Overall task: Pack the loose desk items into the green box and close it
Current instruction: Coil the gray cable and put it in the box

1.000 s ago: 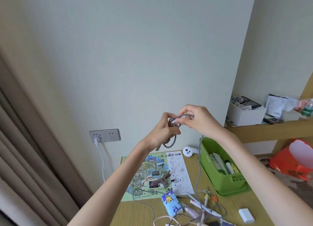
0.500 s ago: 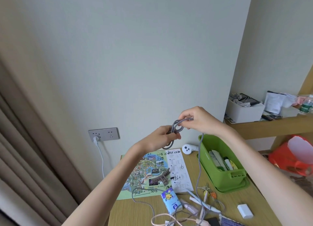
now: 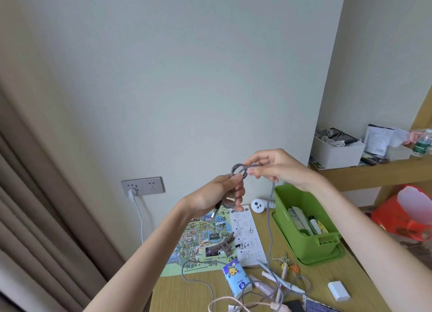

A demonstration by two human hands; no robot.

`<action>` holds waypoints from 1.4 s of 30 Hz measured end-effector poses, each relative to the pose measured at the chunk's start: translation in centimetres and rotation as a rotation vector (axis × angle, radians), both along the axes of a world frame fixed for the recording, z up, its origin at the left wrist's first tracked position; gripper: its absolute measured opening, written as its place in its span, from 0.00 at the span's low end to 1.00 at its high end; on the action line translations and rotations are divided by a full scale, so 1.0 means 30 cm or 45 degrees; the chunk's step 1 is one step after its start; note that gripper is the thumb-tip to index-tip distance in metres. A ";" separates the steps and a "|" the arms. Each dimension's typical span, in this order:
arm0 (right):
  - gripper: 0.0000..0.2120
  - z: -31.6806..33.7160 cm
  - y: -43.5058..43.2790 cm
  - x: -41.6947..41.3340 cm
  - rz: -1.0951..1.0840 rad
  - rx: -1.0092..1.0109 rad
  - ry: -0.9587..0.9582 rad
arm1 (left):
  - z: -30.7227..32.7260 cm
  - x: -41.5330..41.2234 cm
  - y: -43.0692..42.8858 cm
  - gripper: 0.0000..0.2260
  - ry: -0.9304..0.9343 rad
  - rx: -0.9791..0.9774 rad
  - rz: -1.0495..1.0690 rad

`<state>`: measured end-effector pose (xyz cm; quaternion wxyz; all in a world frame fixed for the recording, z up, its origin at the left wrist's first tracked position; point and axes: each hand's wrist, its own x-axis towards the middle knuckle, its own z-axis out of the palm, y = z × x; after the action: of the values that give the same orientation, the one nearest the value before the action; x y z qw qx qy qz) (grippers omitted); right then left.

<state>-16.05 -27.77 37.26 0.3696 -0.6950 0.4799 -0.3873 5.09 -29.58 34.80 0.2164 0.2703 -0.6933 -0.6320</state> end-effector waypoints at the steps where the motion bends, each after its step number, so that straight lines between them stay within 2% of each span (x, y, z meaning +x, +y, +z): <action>1: 0.09 -0.018 0.003 -0.013 0.022 0.043 -0.087 | 0.004 0.004 -0.005 0.14 0.051 -0.007 0.025; 4: 0.16 -0.085 0.009 -0.042 0.090 0.150 -0.323 | 0.019 0.012 -0.021 0.15 0.154 -0.058 0.110; 6: 0.18 -0.123 0.014 -0.038 0.090 0.186 -0.390 | 0.029 0.010 -0.029 0.15 0.254 -0.038 0.183; 10: 0.18 -0.158 0.020 -0.006 0.071 0.209 -0.449 | 0.034 0.000 -0.040 0.15 0.435 0.008 0.296; 15: 0.16 -0.184 0.031 0.026 0.023 0.199 -0.414 | 0.030 -0.001 -0.048 0.16 0.552 0.064 0.374; 19: 0.15 -0.165 0.043 0.056 -0.070 0.128 -0.448 | 0.018 0.007 -0.051 0.15 0.421 -0.035 0.446; 24: 0.17 -0.094 0.029 0.092 -0.050 0.066 -0.381 | -0.002 -0.019 -0.033 0.19 0.237 -0.134 0.418; 31: 0.19 -0.081 0.021 0.102 -0.097 0.401 -0.357 | -0.001 -0.072 -0.012 0.15 0.198 -0.293 0.494; 37: 0.23 -0.082 0.029 0.121 -0.051 0.487 -0.257 | -0.018 -0.099 -0.010 0.11 0.105 -0.431 0.592; 39: 0.24 -0.089 0.029 0.133 -0.063 0.439 -0.210 | -0.015 -0.096 -0.011 0.12 0.114 -0.428 0.627; 42: 0.23 -0.094 0.026 0.123 -0.046 0.406 -0.224 | 0.012 -0.076 -0.018 0.13 0.199 -0.251 0.668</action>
<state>-12.35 -27.00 34.45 0.5087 -0.5823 0.5136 -0.3720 2.80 -30.14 35.15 0.4506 0.3685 -0.6390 -0.5028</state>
